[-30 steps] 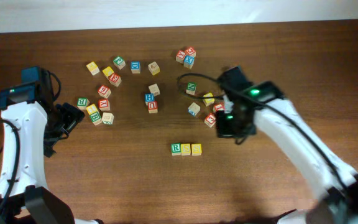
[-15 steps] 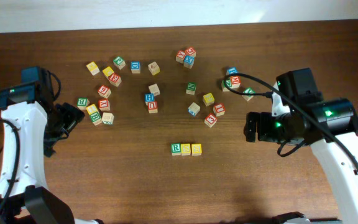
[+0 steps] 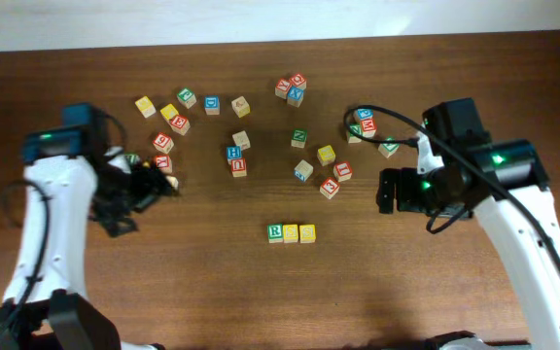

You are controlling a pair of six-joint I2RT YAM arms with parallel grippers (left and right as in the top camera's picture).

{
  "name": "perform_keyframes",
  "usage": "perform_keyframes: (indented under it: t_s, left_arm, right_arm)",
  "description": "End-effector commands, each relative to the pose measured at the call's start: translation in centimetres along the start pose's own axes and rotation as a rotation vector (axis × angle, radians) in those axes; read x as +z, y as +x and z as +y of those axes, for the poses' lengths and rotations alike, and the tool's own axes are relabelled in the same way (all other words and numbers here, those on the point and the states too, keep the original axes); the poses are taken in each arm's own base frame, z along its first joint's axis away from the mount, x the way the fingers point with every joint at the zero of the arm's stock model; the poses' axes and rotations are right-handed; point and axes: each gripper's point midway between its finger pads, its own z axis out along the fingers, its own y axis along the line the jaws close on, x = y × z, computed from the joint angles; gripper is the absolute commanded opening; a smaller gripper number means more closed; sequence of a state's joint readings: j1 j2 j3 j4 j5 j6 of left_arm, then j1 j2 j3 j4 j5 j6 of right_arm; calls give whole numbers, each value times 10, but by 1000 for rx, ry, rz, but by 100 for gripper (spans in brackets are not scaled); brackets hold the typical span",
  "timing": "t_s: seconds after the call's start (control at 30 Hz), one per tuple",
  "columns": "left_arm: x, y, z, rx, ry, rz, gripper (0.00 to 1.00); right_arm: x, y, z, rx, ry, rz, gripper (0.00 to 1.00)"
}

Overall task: Spell out RSS
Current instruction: 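Bring the left and right grippers to opposite ends of the RSS row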

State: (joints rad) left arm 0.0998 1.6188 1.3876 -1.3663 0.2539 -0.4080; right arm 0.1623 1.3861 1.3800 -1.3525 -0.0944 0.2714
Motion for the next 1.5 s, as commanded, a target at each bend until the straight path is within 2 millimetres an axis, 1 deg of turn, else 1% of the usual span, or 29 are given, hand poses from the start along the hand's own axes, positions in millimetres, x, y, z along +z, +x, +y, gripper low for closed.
perform_keyframes:
  t_s: [0.0,0.03,0.07,0.1,0.13,0.17,0.2,0.23,0.27,0.3,0.33,0.37,0.4,0.47,0.57,0.63,0.73,0.83,0.9,0.93,1.0,1.13,1.3,1.47]
  left_arm:
    - [29,25,-30,233,8,56,99]
    - [34,25,-33,263,-11,38,99]
    - [37,24,-37,294,-28,18,92]
    - [39,28,-42,315,-25,22,88]
    - [40,32,-48,332,-17,29,79]
    - [43,35,-53,357,-17,28,53]
    - [44,37,-57,380,-24,21,41]
    - [46,39,-61,402,-30,13,18]
    - [48,41,-66,428,-34,6,2]
    - [52,44,-71,438,-51,-7,0]
    - [55,46,-73,440,-66,-17,0]
    - [60,48,-75,455,-84,-30,0]
    - [63,50,-78,473,-88,-37,0]
    - [73,56,-83,519,-101,-44,0]
    - [89,64,-88,546,-107,-28,0]
    - [102,65,-88,523,-119,-12,0]
    - [122,66,-86,502,-132,27,0]
    - [134,69,-89,497,-112,70,0]
    - [140,68,-91,495,-109,78,0]
    - [143,67,-91,495,-111,80,0]
    - [149,66,-90,494,-114,85,0]
    - [157,67,-88,513,-119,109,0]
    - [162,75,-100,589,-35,148,0]
    - [164,71,-109,597,4,129,0]
  right_arm:
    - [15,-4,1,-7,9,55,98]
    - [20,-3,3,-11,12,74,98]
    - [28,-2,5,-18,19,105,98]
    - [36,0,6,-26,25,134,98]
    - [42,2,8,-32,31,156,100]
    - [50,4,10,-41,38,185,96]
    - [56,6,11,-48,42,203,90]
    - [65,8,14,-58,48,228,77]
    - [74,10,16,-68,53,249,62]
    - [83,13,18,-72,60,271,47]
    - [92,16,20,-81,60,293,35]
    - [99,19,23,-87,58,312,14]
    - [106,22,25,-90,52,330,4]
    - [119,28,33,-96,26,364,4]
    - [132,31,44,-79,-33,367,4]
    - [137,32,45,-43,-40,361,4]
    - [149,31,44,-43,-50,336,5]
    - [162,33,43,-46,-59,314,4]
    - [171,34,42,-48,-66,299,4]
    - [173,35,43,-47,-76,298,4]
    - [174,36,52,-44,-129,303,4]
    - [173,32,65,-44,-205,291,4]
    - [174,27,68,-48,-216,270,4]
    - [175,28,68,-44,-216,272,4]
